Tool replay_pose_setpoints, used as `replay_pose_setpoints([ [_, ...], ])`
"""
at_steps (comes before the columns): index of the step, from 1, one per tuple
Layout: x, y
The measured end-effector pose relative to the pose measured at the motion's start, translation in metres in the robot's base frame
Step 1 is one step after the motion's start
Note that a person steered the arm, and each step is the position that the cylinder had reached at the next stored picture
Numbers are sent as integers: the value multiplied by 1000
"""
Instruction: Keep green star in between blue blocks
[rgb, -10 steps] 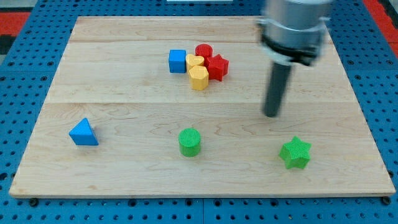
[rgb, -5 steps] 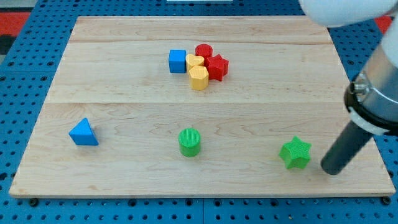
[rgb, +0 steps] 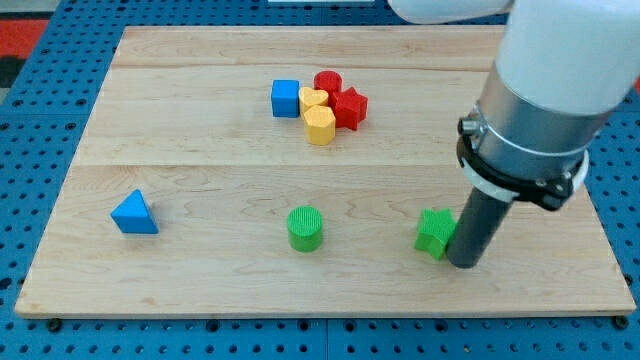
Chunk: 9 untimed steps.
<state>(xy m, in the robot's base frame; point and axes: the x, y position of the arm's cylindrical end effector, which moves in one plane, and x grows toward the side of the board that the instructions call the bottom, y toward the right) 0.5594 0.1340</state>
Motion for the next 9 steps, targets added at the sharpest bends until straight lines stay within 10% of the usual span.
replay_pose_setpoints([
  [9, -86, -120],
])
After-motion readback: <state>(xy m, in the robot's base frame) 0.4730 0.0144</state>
